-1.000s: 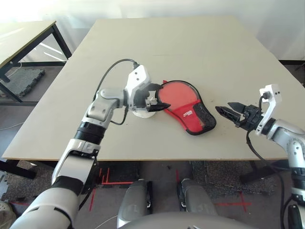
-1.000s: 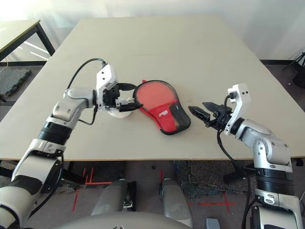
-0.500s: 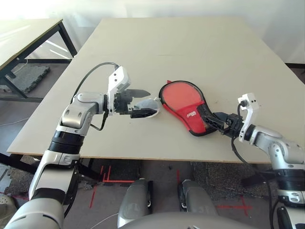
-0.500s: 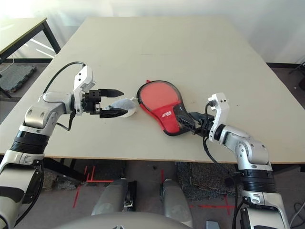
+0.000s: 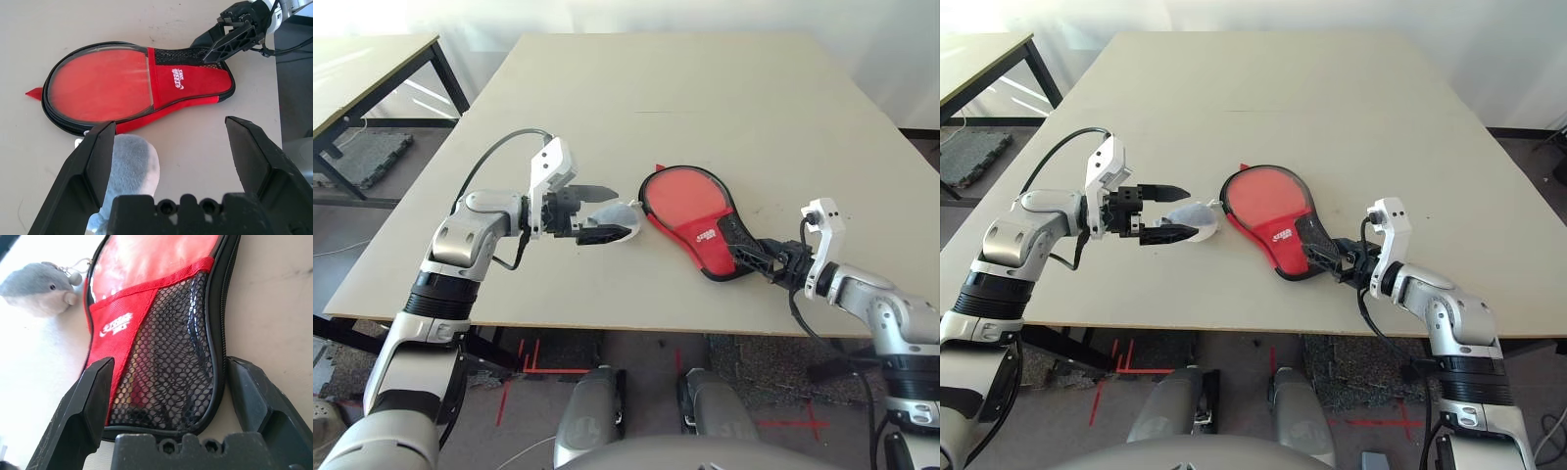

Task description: Store the ping-pong paddle in its case and zip it.

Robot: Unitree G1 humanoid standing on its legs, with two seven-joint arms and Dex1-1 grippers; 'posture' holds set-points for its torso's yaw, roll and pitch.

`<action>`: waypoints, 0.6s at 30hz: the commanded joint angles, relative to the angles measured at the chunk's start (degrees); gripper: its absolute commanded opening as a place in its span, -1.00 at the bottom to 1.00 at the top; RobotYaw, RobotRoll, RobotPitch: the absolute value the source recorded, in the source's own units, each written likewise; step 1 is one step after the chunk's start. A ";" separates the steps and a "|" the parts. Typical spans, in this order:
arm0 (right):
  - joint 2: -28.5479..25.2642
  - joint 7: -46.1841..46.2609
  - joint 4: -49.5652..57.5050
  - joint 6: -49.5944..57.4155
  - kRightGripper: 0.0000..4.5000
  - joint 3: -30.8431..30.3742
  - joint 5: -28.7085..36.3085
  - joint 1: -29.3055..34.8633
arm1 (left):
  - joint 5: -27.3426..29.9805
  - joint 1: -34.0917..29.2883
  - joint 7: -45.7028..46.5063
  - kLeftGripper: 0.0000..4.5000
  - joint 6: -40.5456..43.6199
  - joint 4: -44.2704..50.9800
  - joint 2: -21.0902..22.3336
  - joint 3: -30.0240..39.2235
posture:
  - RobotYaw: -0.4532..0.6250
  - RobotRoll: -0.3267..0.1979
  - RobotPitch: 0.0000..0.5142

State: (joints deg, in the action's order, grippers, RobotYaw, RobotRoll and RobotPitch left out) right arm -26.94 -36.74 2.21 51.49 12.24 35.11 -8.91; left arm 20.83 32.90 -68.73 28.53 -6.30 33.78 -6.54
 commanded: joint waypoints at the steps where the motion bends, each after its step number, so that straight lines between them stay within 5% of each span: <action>1: 0.43 0.50 0.45 4.74 0.97 -0.30 2.26 1.37 | 0.39 -0.15 -0.48 1.00 -0.20 -0.16 0.23 0.03 | 0.04 0.25 -0.72; 13: -0.17 1.67 -0.06 7.16 -0.90 0.50 2.12 1.72 | -0.03 -0.36 -0.61 1.00 -1.10 -0.73 0.30 -0.14 | 0.04 0.25 -0.73; 18: -0.55 1.25 0.32 8.05 -0.99 1.17 2.75 2.34 | -0.16 -0.35 -0.72 1.00 -1.47 -1.16 0.36 -0.26 | 0.03 0.25 -0.73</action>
State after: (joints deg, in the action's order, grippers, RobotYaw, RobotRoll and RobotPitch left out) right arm -27.07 -35.49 2.55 57.63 14.01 37.25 -8.07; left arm 20.74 32.90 -68.98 27.51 -7.13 33.78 -6.69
